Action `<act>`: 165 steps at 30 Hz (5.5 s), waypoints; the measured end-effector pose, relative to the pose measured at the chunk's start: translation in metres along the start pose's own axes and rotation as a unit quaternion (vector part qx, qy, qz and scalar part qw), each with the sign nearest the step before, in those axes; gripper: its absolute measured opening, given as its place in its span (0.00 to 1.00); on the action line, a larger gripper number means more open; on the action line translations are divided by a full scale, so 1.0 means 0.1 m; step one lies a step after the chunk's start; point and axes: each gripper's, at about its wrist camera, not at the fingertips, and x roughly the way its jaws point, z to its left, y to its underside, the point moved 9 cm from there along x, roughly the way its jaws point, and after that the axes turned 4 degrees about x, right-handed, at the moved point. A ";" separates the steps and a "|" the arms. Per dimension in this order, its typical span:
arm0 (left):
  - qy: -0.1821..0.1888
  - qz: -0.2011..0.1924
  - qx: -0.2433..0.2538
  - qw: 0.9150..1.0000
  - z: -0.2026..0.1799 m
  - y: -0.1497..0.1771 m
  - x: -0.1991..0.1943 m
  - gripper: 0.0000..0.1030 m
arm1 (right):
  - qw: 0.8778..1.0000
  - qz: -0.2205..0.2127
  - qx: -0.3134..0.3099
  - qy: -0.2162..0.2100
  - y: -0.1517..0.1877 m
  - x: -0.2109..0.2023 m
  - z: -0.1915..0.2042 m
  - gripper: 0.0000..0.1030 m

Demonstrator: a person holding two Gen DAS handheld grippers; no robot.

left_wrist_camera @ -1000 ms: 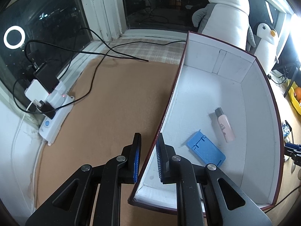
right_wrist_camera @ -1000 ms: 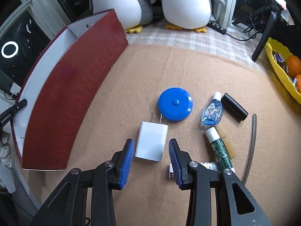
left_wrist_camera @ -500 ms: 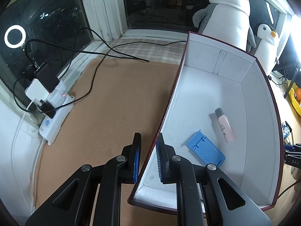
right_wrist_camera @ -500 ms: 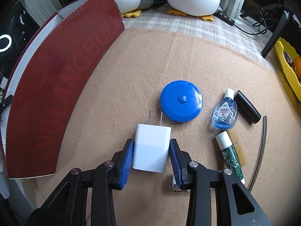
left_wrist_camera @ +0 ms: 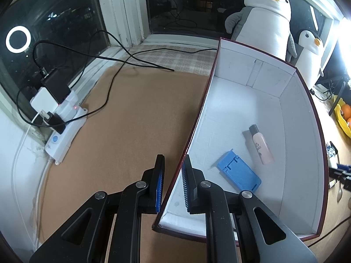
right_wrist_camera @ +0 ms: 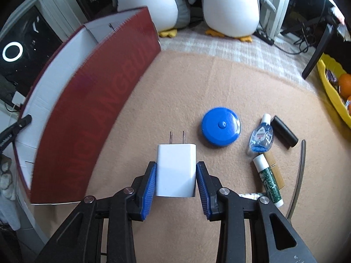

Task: Organize rigid objects
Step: 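Carry the white charger plug into the box and release it, then move the right tool to the green lip balm tube and grasp it, then carry the green lip balm tube into the box and open the right tool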

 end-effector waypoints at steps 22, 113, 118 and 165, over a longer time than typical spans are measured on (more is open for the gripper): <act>0.019 -0.004 -0.013 1.000 0.02 0.10 -0.13 0.13 | 0.992 -0.089 -0.082 -0.047 -0.90 -0.58 1.11 0.32; -0.005 -0.002 -0.013 1.000 -0.02 0.09 -0.16 0.13 | 0.999 0.007 0.033 0.013 0.12 -0.04 -0.97 0.22; -0.005 -0.002 -0.013 1.000 -0.02 0.09 -0.16 0.13 | 1.000 0.015 0.012 0.015 0.09 0.00 -0.93 0.22; 0.003 -0.004 -0.020 1.000 -0.05 0.06 -0.14 0.14 | 0.999 -0.032 -0.016 -0.030 -0.11 -0.61 -0.22 0.13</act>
